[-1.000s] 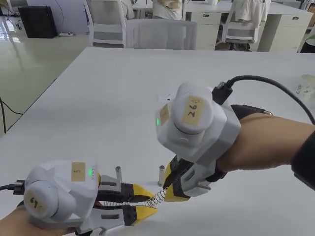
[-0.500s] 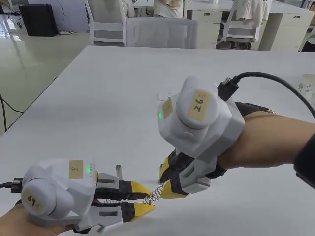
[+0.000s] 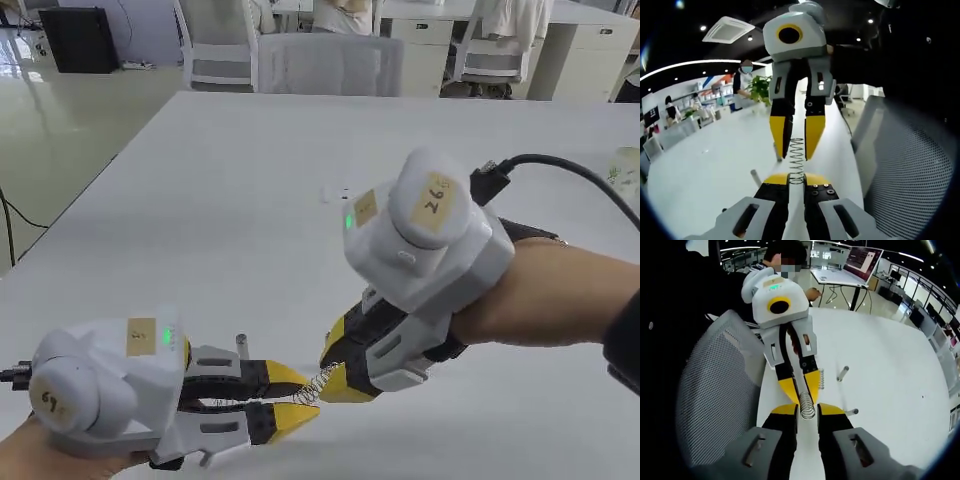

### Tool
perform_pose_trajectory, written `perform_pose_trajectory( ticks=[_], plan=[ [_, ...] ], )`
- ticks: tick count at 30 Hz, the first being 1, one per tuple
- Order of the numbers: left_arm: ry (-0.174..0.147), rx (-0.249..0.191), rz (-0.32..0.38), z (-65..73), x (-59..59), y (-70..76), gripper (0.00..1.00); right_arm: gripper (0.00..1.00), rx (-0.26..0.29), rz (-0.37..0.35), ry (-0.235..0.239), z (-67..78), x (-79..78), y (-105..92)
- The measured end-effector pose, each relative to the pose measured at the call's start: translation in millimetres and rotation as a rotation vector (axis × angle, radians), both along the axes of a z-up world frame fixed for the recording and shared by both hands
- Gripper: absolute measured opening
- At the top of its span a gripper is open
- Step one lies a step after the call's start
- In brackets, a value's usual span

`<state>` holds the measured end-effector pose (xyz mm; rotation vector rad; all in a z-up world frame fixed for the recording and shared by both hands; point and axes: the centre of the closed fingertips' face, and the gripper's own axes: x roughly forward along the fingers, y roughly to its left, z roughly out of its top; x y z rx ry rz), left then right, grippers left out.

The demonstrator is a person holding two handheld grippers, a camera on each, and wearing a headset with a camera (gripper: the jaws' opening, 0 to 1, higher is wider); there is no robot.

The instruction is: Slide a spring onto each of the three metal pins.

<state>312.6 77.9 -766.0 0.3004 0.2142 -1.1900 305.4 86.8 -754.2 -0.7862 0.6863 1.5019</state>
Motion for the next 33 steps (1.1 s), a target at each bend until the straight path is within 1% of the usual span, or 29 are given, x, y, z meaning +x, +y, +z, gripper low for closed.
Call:
perform_pose_trajectory(
  ticks=[3,5,6,10,14,22,29,33],
  plan=[
    [0.007,-0.033,0.012,5.7,2.1,0.8,0.02,0.12,0.019,-0.010,0.016,1.0,-0.3,1.0],
    [0.009,-0.043,0.016,7.6,2.6,1.1,0.02,0.11,0.027,-0.018,0.014,1.9,0.7,1.9],
    [0.013,-0.058,0.018,9.5,2.6,0.7,0.02,0.11,0.032,-0.023,0.014,2.6,1.7,2.6],
    [0.018,-0.077,0.023,12.1,3.0,0.2,0.02,0.10,0.054,-0.029,0.026,6.4,1.9,5.8],
    [0.021,-0.093,0.026,14.9,3.4,0.1,0.02,0.10,0.056,-0.027,0.027,6.2,1.2,7.7],
    [0.025,-0.091,0.019,13.9,1.5,-2.0,0.02,0.09,0.050,-0.012,0.026,6.9,-3.3,13.1],
    [0.023,-0.084,0.020,13.0,1.6,-1.6,0.02,0.08,0.015,-0.004,0.017,3.3,-2.8,10.5],
    [0.026,-0.082,0.019,12.0,1.0,-2.5,0.02,0.08,0.000,-0.009,0.025,2.8,-3.4,10.8]
  ],
)
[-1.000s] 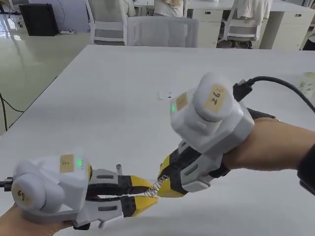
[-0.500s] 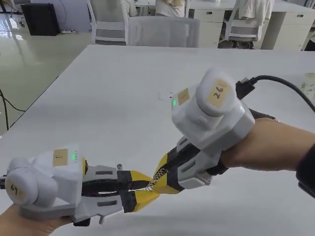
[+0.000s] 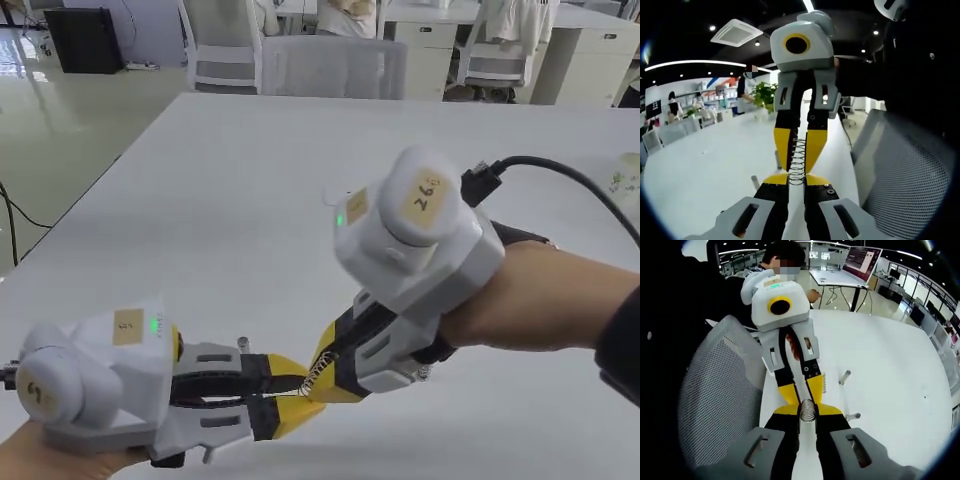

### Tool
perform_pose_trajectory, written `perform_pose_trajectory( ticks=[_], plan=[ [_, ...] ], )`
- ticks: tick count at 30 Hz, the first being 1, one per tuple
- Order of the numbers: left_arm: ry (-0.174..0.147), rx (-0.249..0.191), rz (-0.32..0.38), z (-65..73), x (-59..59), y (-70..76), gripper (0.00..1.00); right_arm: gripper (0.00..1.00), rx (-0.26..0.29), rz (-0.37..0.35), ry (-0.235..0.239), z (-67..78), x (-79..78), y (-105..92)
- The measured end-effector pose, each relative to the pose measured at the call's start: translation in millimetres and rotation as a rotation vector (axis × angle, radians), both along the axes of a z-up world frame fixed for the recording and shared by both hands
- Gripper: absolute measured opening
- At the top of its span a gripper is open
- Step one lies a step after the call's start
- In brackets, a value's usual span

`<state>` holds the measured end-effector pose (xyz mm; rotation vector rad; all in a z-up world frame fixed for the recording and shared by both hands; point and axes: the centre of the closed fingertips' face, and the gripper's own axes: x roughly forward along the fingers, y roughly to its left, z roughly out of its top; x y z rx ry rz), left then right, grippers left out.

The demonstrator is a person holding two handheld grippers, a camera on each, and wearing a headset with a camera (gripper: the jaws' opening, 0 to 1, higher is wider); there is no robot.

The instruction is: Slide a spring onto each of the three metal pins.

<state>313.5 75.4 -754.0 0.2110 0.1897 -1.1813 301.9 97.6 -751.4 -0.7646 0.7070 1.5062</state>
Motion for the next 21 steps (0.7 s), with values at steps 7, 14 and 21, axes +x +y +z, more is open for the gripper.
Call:
perform_pose_trajectory(
  ticks=[7,14,21],
  plan=[
    [-0.002,-0.012,0.015,2.1,2.2,1.7,0.03,0.08,-0.007,0.008,-0.014,2.3,1.9,2.2],
    [0.019,0.001,0.032,-3.6,1.9,6.0,0.13,0.08,-0.021,0.010,-0.025,0.6,4.4,0.9],
    [0.040,-0.002,0.066,-8.6,3.2,16.4,0.21,0.08,-0.031,0.003,-0.030,-0.9,6.8,-2.6]
  ],
)
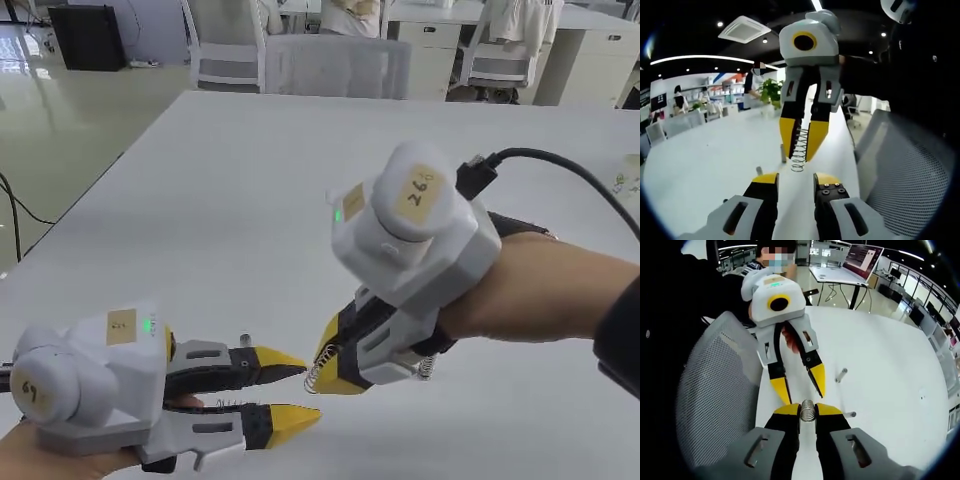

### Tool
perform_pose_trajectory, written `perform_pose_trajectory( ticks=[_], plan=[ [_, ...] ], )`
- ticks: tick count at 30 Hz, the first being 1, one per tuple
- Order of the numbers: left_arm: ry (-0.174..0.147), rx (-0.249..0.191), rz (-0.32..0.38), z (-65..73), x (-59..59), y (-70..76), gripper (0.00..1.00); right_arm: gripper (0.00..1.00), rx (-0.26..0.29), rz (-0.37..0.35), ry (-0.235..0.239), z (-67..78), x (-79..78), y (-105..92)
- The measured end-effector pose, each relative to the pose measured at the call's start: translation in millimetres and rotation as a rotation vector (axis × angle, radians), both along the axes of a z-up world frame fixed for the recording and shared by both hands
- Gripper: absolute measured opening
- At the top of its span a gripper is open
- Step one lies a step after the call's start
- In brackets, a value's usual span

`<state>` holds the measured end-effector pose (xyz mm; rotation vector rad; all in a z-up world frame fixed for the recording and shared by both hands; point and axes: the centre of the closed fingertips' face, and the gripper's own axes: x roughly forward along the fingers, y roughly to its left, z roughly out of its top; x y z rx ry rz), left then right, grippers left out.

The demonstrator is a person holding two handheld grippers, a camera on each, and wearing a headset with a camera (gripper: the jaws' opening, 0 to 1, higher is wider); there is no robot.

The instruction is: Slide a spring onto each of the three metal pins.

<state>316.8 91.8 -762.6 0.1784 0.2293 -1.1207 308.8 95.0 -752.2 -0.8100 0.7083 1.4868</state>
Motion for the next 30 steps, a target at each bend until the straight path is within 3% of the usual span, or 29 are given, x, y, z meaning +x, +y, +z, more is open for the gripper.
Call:
perform_pose_trajectory(
  ticks=[20,30],
  plan=[
    [0.080,-0.030,0.148,-14.7,-2.8,36.1,0.42,0.08,-0.021,-0.018,-0.019,-1.9,10.4,-9.3],
    [0.075,-0.042,0.205,-12.7,-0.1,47.9,0.48,0.08,-0.027,-0.028,-0.024,0.2,14.6,-14.3]
  ],
)
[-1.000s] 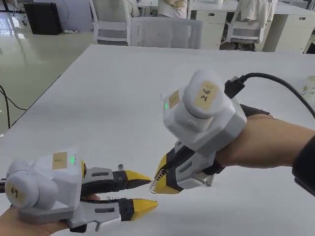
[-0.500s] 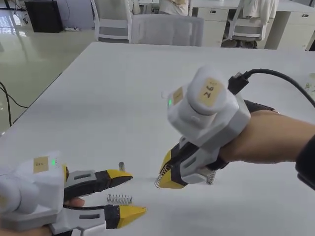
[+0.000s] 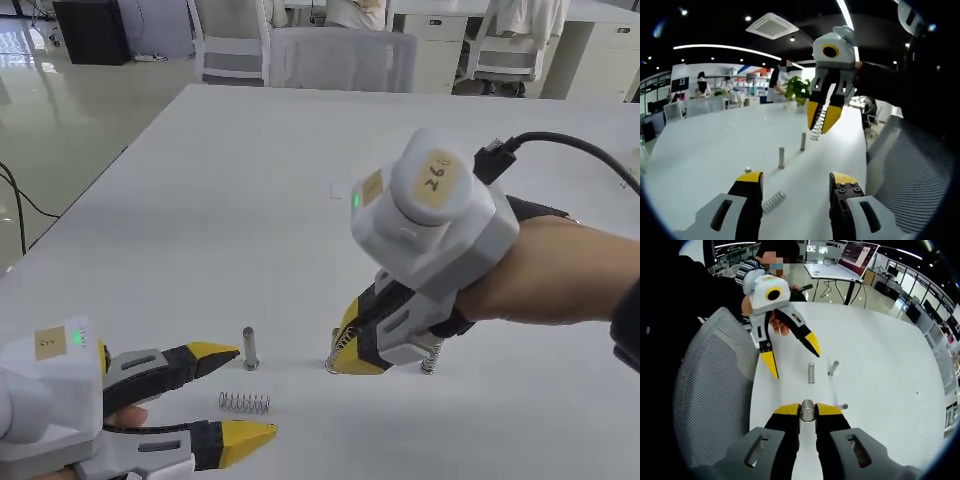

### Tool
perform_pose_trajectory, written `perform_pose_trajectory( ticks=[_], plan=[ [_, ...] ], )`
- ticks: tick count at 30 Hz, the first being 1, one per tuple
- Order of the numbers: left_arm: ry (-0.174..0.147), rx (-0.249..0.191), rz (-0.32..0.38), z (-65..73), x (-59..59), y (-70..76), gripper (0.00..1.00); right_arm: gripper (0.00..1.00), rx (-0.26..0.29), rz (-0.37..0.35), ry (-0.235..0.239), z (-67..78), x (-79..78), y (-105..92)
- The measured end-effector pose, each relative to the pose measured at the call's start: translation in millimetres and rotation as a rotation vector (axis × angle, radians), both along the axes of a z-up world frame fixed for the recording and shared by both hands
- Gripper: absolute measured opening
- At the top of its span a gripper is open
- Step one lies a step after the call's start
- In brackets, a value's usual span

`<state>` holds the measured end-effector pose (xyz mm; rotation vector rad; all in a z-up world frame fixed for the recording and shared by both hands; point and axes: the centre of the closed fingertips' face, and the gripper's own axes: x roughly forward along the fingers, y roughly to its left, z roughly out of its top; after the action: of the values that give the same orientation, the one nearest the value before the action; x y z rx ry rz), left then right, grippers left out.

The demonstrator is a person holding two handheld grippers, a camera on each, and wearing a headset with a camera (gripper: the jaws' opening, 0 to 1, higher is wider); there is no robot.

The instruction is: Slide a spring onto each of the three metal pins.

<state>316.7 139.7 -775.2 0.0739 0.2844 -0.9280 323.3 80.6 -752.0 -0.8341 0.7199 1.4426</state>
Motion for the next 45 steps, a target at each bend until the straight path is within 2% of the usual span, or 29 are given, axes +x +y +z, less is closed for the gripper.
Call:
perform_pose_trajectory(
  ticks=[8,30,45],
  plan=[
    [-0.009,0.004,0.034,1.5,3.6,10.6,0.50,0.08,-0.007,-0.007,-0.009,3.9,6.6,-4.3],
    [-0.018,0.018,0.055,-0.1,3.9,19.2,0.51,0.08,-0.035,-0.015,-0.039,16.4,26.3,-11.4],
    [-0.023,0.015,0.063,-1.0,4.1,22.8,0.51,0.08,-0.060,-0.016,-0.039,14.3,32.3,-10.9]
  ],
)
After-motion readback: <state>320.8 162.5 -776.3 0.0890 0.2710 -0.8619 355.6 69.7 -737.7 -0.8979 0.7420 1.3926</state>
